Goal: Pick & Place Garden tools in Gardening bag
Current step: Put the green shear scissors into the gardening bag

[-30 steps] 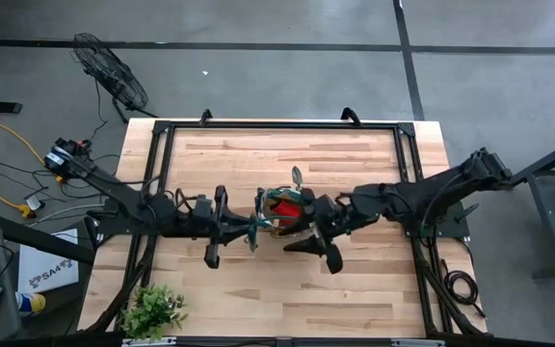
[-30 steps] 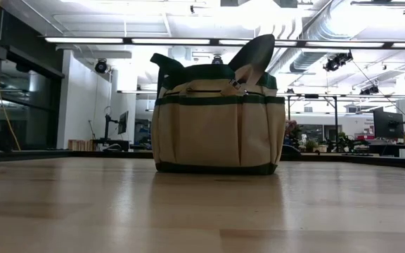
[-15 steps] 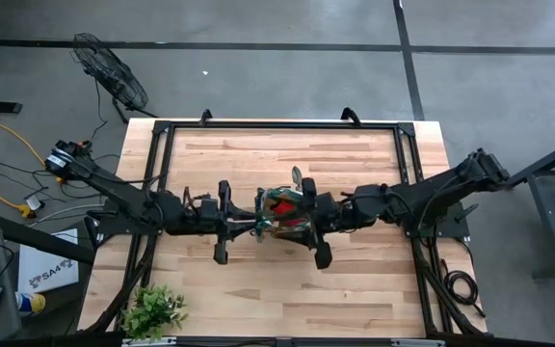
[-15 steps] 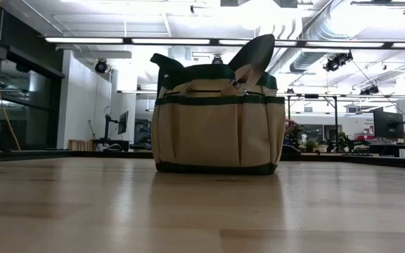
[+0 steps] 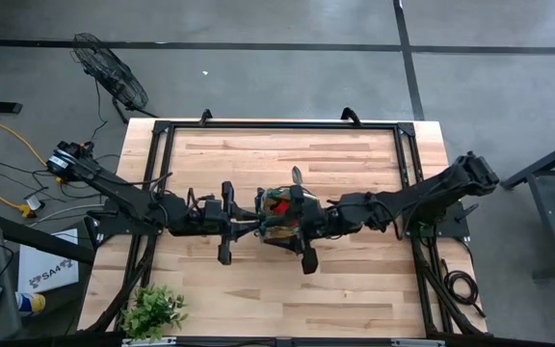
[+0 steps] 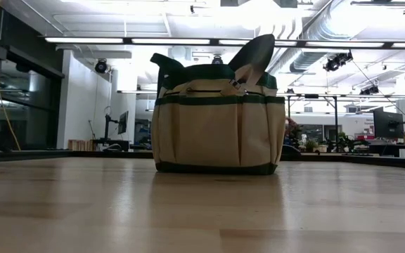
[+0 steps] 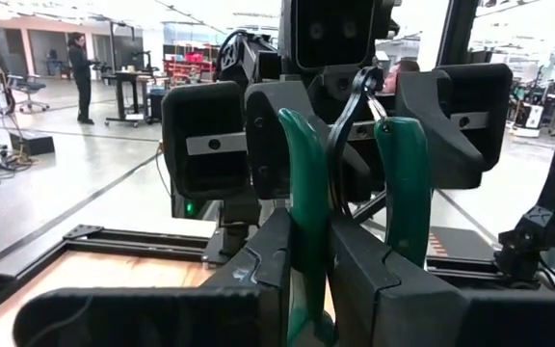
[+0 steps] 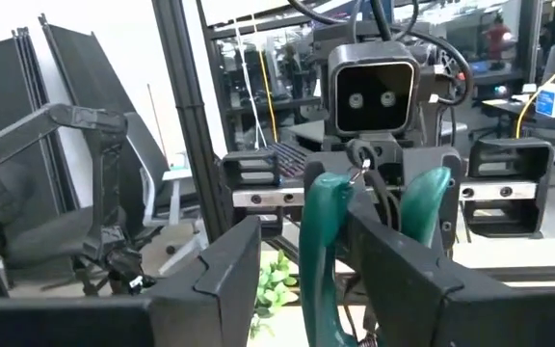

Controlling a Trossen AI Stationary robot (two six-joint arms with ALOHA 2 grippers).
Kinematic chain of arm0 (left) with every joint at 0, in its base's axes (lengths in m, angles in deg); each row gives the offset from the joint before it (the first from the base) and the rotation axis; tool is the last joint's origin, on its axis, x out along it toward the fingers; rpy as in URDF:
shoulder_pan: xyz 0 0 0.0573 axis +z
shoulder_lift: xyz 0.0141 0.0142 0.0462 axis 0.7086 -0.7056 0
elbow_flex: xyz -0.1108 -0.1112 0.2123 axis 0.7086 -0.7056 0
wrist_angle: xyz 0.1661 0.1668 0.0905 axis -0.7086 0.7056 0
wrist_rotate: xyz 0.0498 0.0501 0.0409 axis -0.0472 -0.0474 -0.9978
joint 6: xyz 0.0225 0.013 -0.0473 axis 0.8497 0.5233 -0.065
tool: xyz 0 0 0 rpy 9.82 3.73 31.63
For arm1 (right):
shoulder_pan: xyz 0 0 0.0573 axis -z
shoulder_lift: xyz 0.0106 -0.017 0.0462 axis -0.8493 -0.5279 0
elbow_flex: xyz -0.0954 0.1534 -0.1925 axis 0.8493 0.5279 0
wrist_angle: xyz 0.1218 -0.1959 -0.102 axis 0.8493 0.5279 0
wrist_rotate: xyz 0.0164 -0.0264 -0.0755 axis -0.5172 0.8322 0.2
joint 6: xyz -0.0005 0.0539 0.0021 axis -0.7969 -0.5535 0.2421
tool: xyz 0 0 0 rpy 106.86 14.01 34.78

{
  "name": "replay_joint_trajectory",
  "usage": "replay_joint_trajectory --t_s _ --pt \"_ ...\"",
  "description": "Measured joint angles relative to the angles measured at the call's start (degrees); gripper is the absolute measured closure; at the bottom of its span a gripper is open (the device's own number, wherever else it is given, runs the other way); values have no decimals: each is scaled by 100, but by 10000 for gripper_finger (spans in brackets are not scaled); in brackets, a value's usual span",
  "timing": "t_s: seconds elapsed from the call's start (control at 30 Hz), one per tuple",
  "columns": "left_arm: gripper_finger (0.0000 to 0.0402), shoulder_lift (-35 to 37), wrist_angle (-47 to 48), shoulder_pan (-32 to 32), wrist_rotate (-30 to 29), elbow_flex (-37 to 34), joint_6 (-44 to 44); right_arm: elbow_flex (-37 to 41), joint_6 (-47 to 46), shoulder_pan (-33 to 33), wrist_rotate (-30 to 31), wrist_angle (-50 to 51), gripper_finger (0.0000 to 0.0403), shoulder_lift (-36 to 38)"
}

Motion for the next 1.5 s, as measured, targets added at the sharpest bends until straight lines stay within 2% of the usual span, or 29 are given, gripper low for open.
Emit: replay_joint_trajectory --t_s 0.47,1.07,1.5 --pt "362 -249 -199 2 -32 -7 -22 0 19 28 -20 -522 245 -281" --pt "363 -249 -190 -4 19 -4 -33 0 -83 33 1 -501 352 -281" --pt "363 -249 -175 -4 113 -4 -177 0 -260 33 -96 -501 362 -279"
